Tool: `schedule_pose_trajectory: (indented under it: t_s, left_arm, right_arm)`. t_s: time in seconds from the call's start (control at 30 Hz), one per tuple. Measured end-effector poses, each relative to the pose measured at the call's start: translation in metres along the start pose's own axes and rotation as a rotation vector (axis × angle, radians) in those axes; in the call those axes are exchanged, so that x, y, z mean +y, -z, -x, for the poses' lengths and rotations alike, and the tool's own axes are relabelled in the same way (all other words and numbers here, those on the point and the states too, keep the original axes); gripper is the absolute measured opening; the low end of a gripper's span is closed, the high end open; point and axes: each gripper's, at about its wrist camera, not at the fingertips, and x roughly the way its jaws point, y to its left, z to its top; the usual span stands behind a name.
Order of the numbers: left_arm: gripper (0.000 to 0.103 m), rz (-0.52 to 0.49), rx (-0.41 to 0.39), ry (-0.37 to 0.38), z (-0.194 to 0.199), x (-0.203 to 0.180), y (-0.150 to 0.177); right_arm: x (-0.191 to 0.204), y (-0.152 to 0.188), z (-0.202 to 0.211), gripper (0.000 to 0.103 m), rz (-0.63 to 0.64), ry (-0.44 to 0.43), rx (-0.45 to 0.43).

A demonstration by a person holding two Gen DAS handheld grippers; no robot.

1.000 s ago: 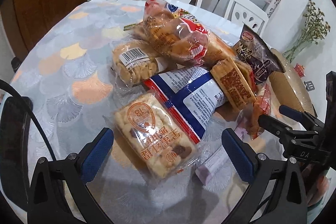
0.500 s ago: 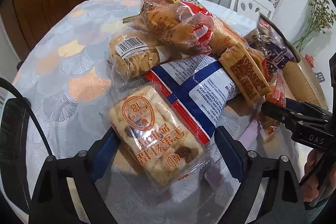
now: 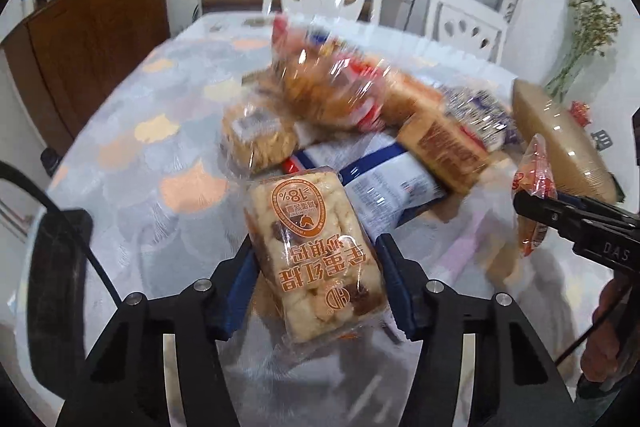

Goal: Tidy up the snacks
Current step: 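Grasp the orange-labelled cake pack with the left tool while the right tool grasps the red-wrapped cake, then lower both held cakes into the amber glass bowl and open both tools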

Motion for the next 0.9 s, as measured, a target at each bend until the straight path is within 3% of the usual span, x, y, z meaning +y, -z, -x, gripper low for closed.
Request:
schedule_pose_trajectory:
  t_s: [0.23, 0.4, 0.57, 0.63, 0.9]
  left_arm:
    - [0.055, -0.138, -0.086, 0.116, 0.033, -0.047, -0.04]
    - [0.055, -0.305, -0.128, 0.28, 0.04, -0.115, -0.081]
    - [0.055, -0.403, -0.145, 0.477, 0.031, -0.181, -0.122]
    - [0.055, -0.443, -0.122, 0.537, 0.015, -0.207, -0.133]
    - [0.055, -0.515, -0.031, 0.589, -0.045, -0.26, -0.126]
  right_arm:
    - [-0.021, -0.011, 0.057, 0.052, -0.088, 0.045, -0.132]
    - [-0.07, -0.021, 0.099, 0.052, -0.244, 0.192, -0.212]
    - [-0.128, -0.025, 0.114, 0.052, -0.465, 0.339, -0.208]
    - [-0.149, -0.025, 0.117, 0.052, -0.537, 0.352, -0.21]
    - [-0.181, -0.025, 0.104, 0.052, -0.652, 0.406, -0.134]
